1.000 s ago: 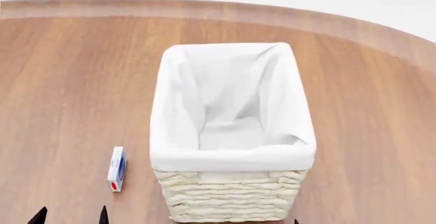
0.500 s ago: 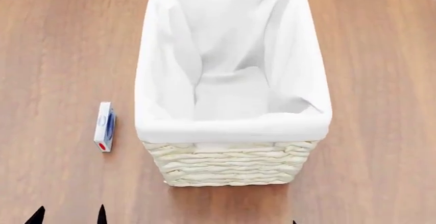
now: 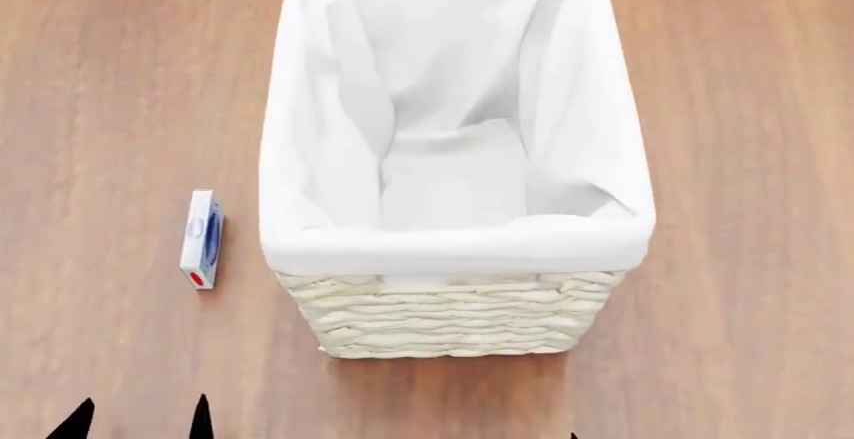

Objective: Pick up the cream cheese box, and put it in the basket.

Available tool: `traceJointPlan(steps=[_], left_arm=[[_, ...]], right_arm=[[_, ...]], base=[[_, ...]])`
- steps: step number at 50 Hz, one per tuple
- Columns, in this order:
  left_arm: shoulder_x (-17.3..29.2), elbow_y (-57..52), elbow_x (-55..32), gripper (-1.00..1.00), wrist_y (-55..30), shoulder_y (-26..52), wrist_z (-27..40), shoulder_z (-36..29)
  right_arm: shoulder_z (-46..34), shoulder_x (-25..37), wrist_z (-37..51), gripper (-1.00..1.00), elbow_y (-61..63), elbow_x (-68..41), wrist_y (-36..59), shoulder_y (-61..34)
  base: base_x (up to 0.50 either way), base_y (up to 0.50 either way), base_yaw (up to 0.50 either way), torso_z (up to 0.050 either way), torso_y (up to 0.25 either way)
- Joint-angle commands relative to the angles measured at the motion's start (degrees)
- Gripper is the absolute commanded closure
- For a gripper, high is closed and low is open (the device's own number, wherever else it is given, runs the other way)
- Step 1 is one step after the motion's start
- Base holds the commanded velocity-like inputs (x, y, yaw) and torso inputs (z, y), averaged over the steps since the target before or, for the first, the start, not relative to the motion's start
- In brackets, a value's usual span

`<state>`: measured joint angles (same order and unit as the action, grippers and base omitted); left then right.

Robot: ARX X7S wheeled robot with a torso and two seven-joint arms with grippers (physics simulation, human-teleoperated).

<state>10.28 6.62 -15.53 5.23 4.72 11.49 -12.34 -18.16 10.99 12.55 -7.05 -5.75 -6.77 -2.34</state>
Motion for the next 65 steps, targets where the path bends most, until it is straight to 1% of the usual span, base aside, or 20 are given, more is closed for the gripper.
traceJointPlan(steps=[1, 9, 10, 16, 22, 24, 25, 31, 38, 46, 53, 54, 55, 59, 65], left_arm=[[0.96, -4.45, -1.08, -1.0, -1.68, 0.46, 0.77, 0.11], [1.72, -8.05, -2.19, -1.0, -5.09, 2.39, 1.69, 0.28], [1.86, -9.39, -2.37, -1.0, -6.72, 3.86, 2.43, 0.53], [1.9, -9.88, -2.69, -1.0, -9.54, 6.82, 3.13, 0.22], [1.1, -5.83, -1.96, -1.0, -12.2, 12.11, 3.48, -0.76], [1.26, -5.89, -2.07, -1.0, -12.51, 12.66, 2.96, -1.18], [0.99, -4.44, -1.12, -1.0, -13.18, 14.04, 3.65, -1.56], [-0.25, 2.31, -1.85, -1.0, -12.9, 19.04, 2.54, -1.33], [-0.88, 8.19, -2.99, -1.0, -12.22, 22.8, 1.16, -0.74], [-1.55, 11.75, -2.62, -1.0, -11.37, 24.63, 0.63, -1.54], [-3.61, 23.74, -1.38, -1.0, -7.88, 29.75, -0.64, -2.32], [-4.48, 29.14, -0.58, -1.0, -5.86, 31.98, -0.84, -2.5], [-4.56, 29.74, -0.57, -1.0, -5.49, 32.2, -0.92, -2.53], [-6.26, 40.26, 0.1, -1.0, -1.75, 36.69, -2.48, -3.02], [-7.68, 49.45, 0.69, -1.0, 2.19, 41.25, -3.46, -3.54]], right_arm=[[-0.45, 0.13, 0.15, -1.0, -0.7, -0.1, 0.36, -0.78], [-0.54, 0.25, 0.11, -1.0, -1.35, -0.59, -0.07, -0.87], [-0.6, 0.2, 0.12, -1.0, -1.61, -0.59, -0.19, -0.93], [-0.94, 0.2, 0.06, -1.0, -1.92, -0.72, -0.25, -1.07], [-1.3, 0.15, 0.02, -1.0, -2.58, -0.74, -0.7, -1.23], [-1.33, 0.21, -0.01, -1.0, -2.6, -0.86, -0.76, -1.26], [-1.32, 0.16, -0.02, -1.0, -2.92, -0.94, -0.94, -1.36], [-1.55, 0.21, -0.06, -1.0, -3.39, -1.12, -1.5, -1.25], [-1.79, 0.15, 0.01, -1.0, -4.09, -1.26, -1.71, -1.52], [-2.28, 0.28, 0.07, -1.0, -3.83, -1.25, -1.89, -1.25], [-2.43, 0.47, 0.16, -1.0, -3.86, -1.41, -2.06, -1.25], [-2.45, 0.51, 0.22, -1.0, -3.67, -1.41, -1.91, -1.23], [-2.48, 0.53, 0.24, -1.0, -3.66, -1.43, -1.91, -1.23], [-2.74, 0.57, 0.37, -1.0, -3.6, -1.28, -1.73, -1.31], [-2.82, 0.76, 0.39, -1.0, -3.63, -1.48, -1.68, -1.48]], base=[[0.0, 0.0, 0.0, 0.0, 0.0], [0.0, 0.0, 0.0, 0.0, 0.0], [0.0, 0.0, 0.0, 0.0, 0.0], [0.0, 0.0, 0.0, 0.0, 0.0], [0.0, 0.0, 0.0, 0.0, 0.0], [0.0, 0.0, 0.0, 0.0, 0.0], [0.0, 0.0, 0.0, 0.0, 0.0], [0.0, 0.0, 0.0, 0.0, 0.0], [0.0, 0.0, 0.0, 0.0, 0.0], [0.0, 0.0, 0.0, 0.0, 0.0], [0.0, 0.0, 0.0, 0.0, 0.0], [0.0, 0.0, 0.0, 0.0, 0.0], [0.0, 0.0, 0.0, 0.0, 0.0], [0.0, 0.0, 0.0, 0.0, 0.0], [0.0, 0.0, 0.0, 0.0, 0.0]])
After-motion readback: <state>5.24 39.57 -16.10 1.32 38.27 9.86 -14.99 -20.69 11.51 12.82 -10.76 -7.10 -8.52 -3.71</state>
